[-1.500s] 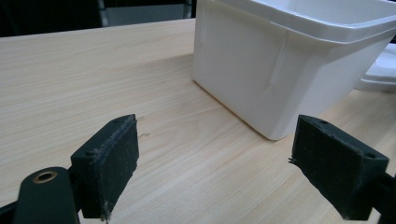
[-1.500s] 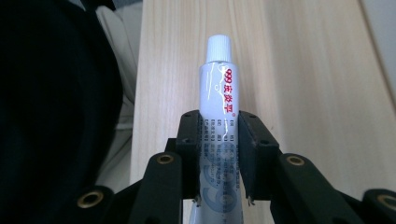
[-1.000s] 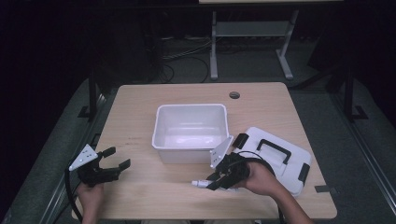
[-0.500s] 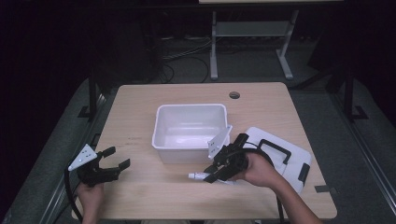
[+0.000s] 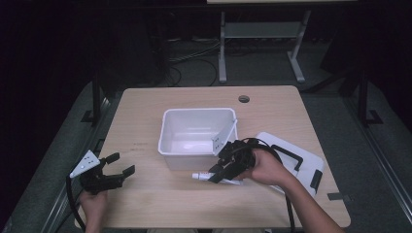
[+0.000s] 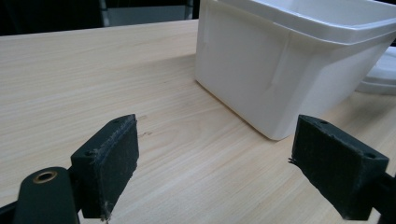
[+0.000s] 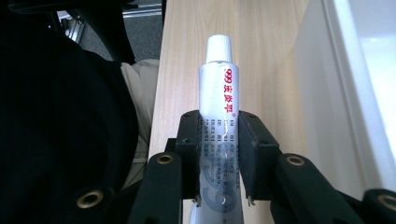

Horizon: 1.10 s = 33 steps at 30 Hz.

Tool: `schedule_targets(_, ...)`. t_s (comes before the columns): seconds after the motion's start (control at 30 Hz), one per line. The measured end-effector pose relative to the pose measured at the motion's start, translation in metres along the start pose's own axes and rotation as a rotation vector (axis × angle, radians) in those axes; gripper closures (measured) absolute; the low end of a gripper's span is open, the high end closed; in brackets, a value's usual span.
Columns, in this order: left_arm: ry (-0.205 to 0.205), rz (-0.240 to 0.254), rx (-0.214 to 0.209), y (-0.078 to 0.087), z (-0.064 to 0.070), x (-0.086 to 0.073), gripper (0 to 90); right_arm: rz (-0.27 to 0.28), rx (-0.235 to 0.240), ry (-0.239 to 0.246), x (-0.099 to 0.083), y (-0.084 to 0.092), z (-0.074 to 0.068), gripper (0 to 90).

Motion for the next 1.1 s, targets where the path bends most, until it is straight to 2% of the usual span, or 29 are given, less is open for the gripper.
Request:
schedule_targets(0.1, 0.003, 0.004, -0.002, 0.000, -0.001, 0.000, 14.1, 0.008, 0.000, 0.001, 0.004, 0.002, 0.002, 71.1)
schedule_targets(0.37, -0.001, 0.000, -0.004, 0.000, 0.001, 0.000, 14.1, -0.016, -0.004, 0.006, 0.017, 0.007, 0.009, 71.2)
schedule_targets(0.8, 0.000, 0.006, -0.003, 0.001, -0.001, 0.000, 14.1, -0.034, -0.008, 0.019, 0.041, 0.013, 0.027, 71.1)
schedule_targets(1.1, -0.004, 0.001, -0.001, -0.001, 0.001, 0.000, 14.1, -0.064, -0.017, 0.027, 0.049, 0.018, 0.039, 71.1)
Point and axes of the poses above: each handheld gripper's, and its own axes: y roughly backward along the jaws, x roughly out of its top, z roughly to its right, the point moved 3 cm from there along -y, roughly forward along the jaws, and after that the axes turned 7 degrees about z, right-handed, at the moved point
